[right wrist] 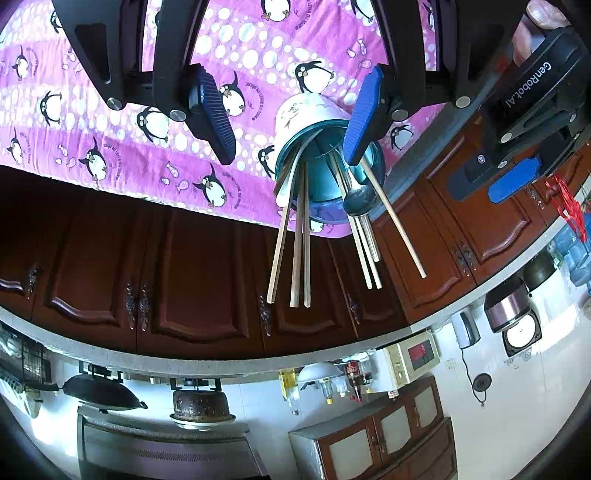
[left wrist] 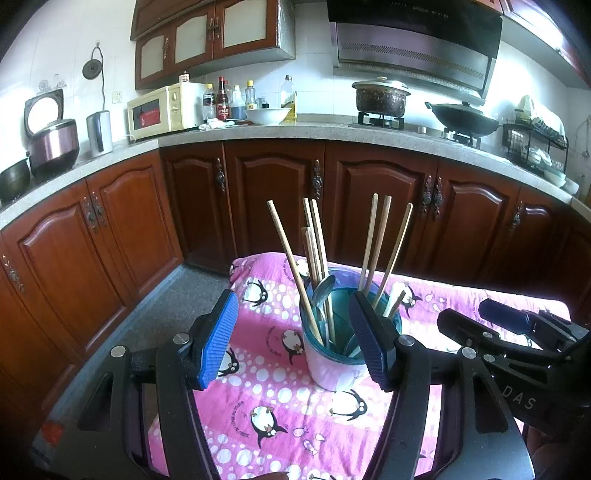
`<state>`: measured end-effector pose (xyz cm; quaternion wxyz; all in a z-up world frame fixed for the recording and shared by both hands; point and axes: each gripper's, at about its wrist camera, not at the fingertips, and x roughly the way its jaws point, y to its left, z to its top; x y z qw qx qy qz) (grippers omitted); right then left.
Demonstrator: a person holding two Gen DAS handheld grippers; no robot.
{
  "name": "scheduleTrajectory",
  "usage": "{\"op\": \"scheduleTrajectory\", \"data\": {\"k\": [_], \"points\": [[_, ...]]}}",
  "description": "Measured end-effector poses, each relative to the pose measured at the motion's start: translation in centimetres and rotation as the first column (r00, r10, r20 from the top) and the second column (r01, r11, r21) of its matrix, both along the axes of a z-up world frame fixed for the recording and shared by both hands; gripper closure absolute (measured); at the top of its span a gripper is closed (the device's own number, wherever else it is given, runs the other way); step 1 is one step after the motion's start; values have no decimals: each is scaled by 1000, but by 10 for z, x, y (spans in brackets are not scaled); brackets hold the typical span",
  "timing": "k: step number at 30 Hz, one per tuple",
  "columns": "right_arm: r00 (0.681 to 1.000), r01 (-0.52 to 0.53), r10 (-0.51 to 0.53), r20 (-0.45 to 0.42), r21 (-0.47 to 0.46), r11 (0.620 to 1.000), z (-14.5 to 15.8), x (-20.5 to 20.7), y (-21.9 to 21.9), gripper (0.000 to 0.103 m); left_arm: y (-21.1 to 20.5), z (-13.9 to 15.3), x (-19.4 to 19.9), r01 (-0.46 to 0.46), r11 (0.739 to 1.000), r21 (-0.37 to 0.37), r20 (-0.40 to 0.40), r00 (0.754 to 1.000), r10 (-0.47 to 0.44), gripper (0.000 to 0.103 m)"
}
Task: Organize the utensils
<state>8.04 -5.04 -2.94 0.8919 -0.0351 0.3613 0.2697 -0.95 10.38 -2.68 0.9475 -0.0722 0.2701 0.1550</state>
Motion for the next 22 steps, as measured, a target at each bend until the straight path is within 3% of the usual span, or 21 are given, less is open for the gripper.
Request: {"op": "scheduleTrajectory", "data": {"k": [22], "points": [[1000,9,-9,-13,2,1000,-5,1,-4,44,-5,-3,0,32,999,4,12,999,-32,41]]}}
